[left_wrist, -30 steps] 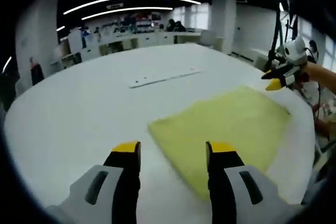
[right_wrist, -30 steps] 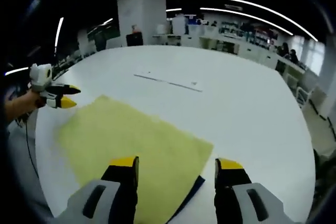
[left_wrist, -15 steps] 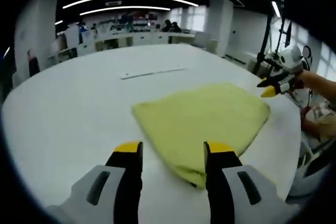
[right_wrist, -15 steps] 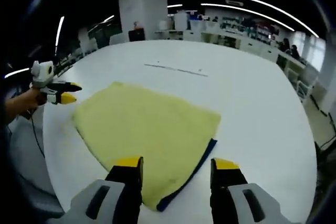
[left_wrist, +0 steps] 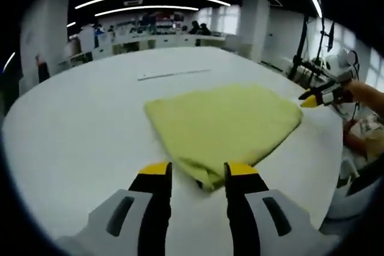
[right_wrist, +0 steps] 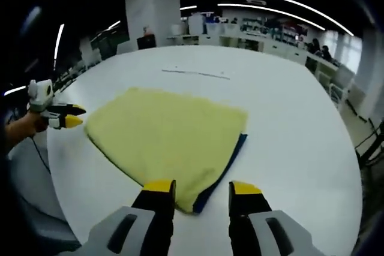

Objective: Fold the garment on the visible template until the final outline fits inside the template.

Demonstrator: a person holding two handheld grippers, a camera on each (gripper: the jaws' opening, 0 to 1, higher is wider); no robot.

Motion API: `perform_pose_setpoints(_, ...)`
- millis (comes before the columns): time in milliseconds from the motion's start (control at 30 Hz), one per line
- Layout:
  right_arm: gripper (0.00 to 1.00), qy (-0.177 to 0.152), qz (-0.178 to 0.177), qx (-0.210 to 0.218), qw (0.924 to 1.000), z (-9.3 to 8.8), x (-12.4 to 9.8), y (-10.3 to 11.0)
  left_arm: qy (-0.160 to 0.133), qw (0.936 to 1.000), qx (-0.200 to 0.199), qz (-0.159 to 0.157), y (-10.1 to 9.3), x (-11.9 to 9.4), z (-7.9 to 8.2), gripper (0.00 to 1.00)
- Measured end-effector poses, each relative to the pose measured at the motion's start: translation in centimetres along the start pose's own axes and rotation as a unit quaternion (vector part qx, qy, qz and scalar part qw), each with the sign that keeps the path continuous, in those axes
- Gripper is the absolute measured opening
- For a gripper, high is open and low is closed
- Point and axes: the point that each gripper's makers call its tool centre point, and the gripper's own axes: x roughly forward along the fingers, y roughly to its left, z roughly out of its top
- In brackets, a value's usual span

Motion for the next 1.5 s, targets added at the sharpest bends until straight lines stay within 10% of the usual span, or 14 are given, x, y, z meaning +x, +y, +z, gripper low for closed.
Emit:
perform_pose_setpoints(167,0.25,0.005,-0.007,0.004,1.0000,-1.4,0.0,0.9,0.033,0.9992,0.023,0.010,-0.1,0.0,-1.7,0.24)
perform_pose_setpoints(1000,0.05,-0.010,-0.118,0.096,0.9883,-2.2,0.6,0.8,0.019,0.9978,-0.027,0.057,-0.3,0.9,-3.0,0.04)
perform_pose_setpoints(1500,0.00,-0.006,-0.110,0.086,0.9901,-2.3,-0.1,0.2,0.010,0.9974,-0.039,0.059,0.0,0.5,-2.8,0.00)
